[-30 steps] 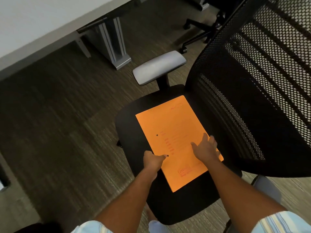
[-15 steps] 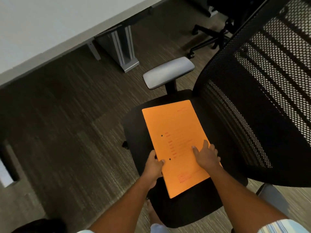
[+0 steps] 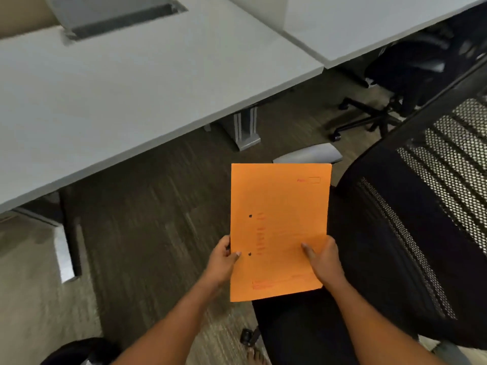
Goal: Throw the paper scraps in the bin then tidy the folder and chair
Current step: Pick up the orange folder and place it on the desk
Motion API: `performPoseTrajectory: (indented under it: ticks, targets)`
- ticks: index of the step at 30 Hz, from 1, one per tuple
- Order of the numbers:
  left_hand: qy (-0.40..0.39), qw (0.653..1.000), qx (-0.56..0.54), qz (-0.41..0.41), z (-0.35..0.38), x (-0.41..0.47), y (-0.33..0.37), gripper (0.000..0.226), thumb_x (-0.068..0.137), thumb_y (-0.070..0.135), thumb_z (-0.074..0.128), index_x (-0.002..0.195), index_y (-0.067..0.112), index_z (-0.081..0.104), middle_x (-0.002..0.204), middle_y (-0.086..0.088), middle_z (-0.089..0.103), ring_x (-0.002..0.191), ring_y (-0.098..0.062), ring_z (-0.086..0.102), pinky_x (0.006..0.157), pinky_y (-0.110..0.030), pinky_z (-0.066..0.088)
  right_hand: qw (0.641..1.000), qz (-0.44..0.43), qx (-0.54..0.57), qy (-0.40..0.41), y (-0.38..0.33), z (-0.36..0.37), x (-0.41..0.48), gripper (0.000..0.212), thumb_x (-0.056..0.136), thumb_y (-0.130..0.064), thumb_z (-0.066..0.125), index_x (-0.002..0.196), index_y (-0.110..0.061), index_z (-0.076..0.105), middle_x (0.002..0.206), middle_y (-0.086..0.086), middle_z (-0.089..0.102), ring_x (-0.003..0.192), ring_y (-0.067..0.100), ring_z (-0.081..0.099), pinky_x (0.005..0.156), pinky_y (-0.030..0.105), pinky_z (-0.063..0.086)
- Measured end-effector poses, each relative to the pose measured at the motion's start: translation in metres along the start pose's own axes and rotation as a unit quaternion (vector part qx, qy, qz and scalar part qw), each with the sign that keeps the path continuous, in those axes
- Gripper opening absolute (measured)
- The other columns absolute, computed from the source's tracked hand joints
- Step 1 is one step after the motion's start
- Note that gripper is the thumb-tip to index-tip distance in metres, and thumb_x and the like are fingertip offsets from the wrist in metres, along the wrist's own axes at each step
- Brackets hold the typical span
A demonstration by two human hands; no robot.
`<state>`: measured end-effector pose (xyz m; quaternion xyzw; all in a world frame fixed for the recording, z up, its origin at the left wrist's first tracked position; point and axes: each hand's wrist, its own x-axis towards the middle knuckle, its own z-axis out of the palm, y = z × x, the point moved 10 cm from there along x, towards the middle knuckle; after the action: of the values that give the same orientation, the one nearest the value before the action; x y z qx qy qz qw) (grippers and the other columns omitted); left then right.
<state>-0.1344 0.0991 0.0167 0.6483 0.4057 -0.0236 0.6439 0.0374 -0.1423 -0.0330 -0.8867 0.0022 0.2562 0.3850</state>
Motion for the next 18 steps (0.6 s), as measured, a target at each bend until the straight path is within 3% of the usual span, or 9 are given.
performPoseTrajectory:
  ticks: [4,8,12,18]
  targets:
    - [0.041,0.999,-0.017,0.018,-0.04,-0.024,0.029,0.023,0.095,0.005,0.048,0.109,0.022,0.054,0.119,-0.01,0.063,0.111,-0.028,0.059,0.096,-0.052,0.049,0.997,-0.048,0.054,-0.019,-0.048,0.005,-0.016,0.076,0.083,-0.049,0.07,0.137,-0.019,0.026,0.132,0.004,0.041,0.111,0.016,0.044,0.087,0.034,0.042]
    - [0.079,0.995,-0.051,0.038,-0.073,-0.05,0.055,0.025,0.095,0.008,0.048,0.119,0.013,0.053,0.119,-0.011,0.063,0.109,-0.027,0.061,0.091,-0.047,0.053,0.989,-0.063,0.129,-0.045,-0.09,0.007,-0.029,0.074,0.078,-0.049,0.075,0.133,-0.023,0.033,0.119,-0.005,0.05,0.106,0.015,0.051,0.085,0.034,0.045]
    - [0.116,0.986,-0.093,0.07,-0.11,-0.081,0.081,0.025,0.096,0.014,0.047,0.118,0.023,0.054,0.112,-0.003,0.066,0.098,-0.018,0.065,0.072,-0.033,0.055,0.978,-0.115,0.16,-0.068,-0.139,0.008,-0.049,0.029,0.081,-0.039,0.075,0.096,-0.03,0.053,0.102,-0.011,0.059,0.1,0.015,0.058,0.072,0.029,0.045]
    - [0.164,0.969,-0.125,0.137,-0.171,-0.126,0.122,0.024,0.094,0.021,0.05,0.11,0.037,0.058,0.104,0.002,0.069,0.086,-0.011,0.072,0.062,-0.027,0.057,0.95,-0.189,0.206,-0.141,-0.217,0.02,-0.087,0.027,0.086,-0.026,0.072,0.105,-0.035,0.055,0.111,-0.004,0.064,0.103,0.016,0.062,0.086,0.042,0.055]
